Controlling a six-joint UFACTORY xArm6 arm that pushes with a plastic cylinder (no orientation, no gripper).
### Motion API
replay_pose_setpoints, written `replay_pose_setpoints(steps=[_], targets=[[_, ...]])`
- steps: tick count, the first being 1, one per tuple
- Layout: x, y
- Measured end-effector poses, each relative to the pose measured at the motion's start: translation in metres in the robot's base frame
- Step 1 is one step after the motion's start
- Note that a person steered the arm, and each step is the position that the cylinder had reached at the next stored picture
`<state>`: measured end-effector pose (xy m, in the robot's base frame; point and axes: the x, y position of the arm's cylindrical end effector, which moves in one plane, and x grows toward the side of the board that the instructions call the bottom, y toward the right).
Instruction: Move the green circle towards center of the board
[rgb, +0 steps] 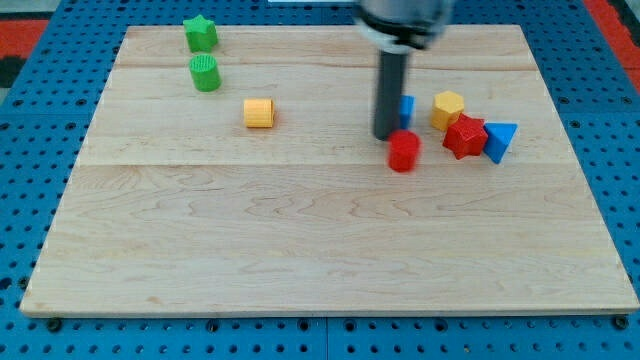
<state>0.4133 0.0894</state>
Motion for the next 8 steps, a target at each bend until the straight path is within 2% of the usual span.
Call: replay_pose_setpoints(steps=[1, 2, 3, 4, 5, 6, 7, 8], targets=[[0.022, -0.07], [0.072, -0.012], [0.099, 0.036], [0.058, 0.041], [0.055, 0.043], [0.107, 0.003], [0.119, -0.054], [0.112, -0.125]])
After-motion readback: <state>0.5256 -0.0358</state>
